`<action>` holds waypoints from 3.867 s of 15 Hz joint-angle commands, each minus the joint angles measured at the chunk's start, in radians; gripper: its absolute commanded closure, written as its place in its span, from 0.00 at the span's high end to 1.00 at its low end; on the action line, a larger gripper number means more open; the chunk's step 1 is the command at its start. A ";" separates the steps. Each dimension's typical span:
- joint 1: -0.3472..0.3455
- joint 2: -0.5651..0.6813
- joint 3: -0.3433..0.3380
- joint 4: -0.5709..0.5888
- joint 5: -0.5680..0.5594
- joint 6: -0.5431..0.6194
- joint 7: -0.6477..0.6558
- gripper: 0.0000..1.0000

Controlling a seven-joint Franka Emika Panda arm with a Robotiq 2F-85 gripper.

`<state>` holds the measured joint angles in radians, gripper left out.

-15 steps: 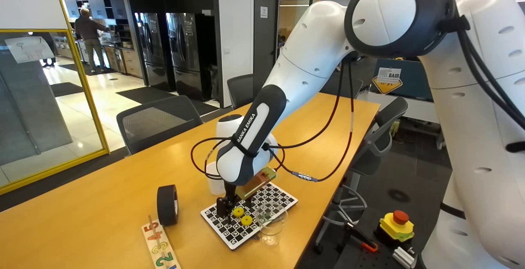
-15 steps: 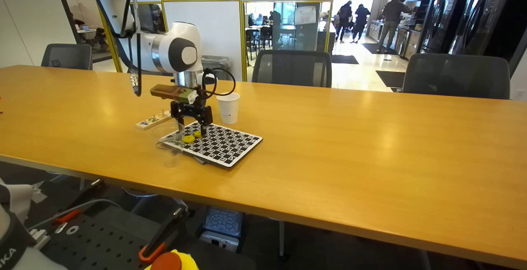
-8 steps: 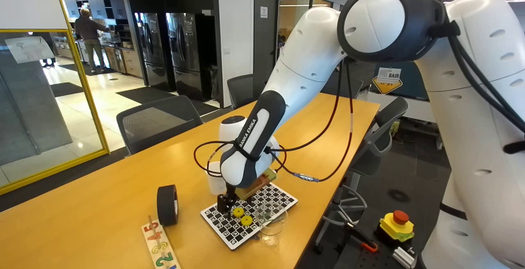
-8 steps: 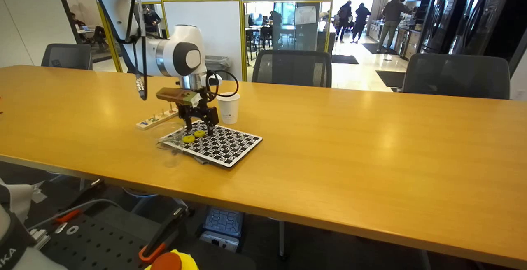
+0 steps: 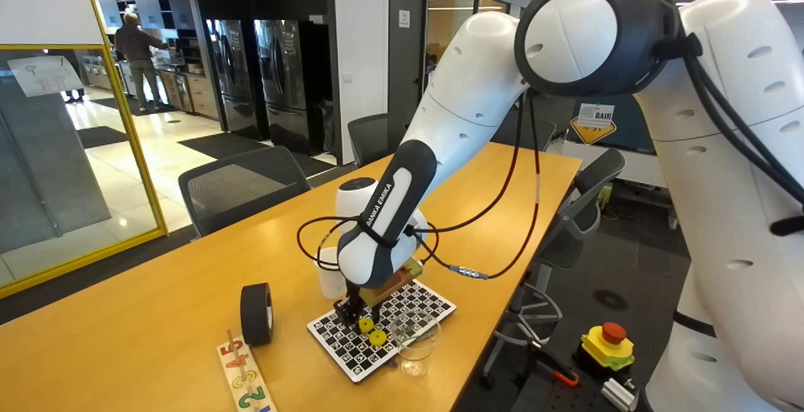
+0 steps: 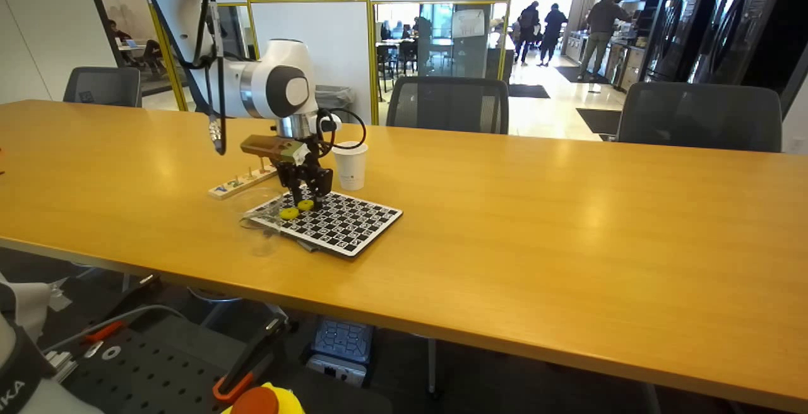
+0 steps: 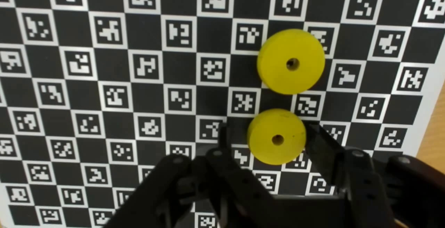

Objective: Put the round blue block in the white cup then put the two round yellow blocks in the clear cup

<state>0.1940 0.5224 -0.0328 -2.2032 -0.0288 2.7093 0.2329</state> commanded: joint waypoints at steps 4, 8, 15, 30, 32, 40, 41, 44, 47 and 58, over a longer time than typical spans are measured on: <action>0.021 -0.034 -0.017 -0.016 -0.019 0.003 0.043 0.18; 0.063 -0.147 -0.060 -0.092 -0.060 0.022 0.096 0.18; 0.025 -0.463 -0.012 -0.268 -0.123 -0.067 0.074 0.18; -0.060 -0.615 0.072 -0.383 0.190 -0.342 -0.304 0.18; -0.066 -0.590 0.072 -0.377 0.200 -0.345 -0.319 0.18; -0.079 -0.523 0.080 -0.365 0.240 -0.342 -0.373 0.67; -0.080 -0.522 0.082 -0.366 0.241 -0.337 -0.375 0.68; -0.079 -0.538 0.087 -0.375 0.218 -0.306 -0.350 0.90; -0.079 -0.564 0.089 -0.378 0.204 -0.266 -0.331 1.00; -0.074 -0.451 0.101 -0.354 -0.031 0.040 -0.133 1.00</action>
<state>0.1307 0.0232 0.0587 -2.5732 0.0278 2.6831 0.0057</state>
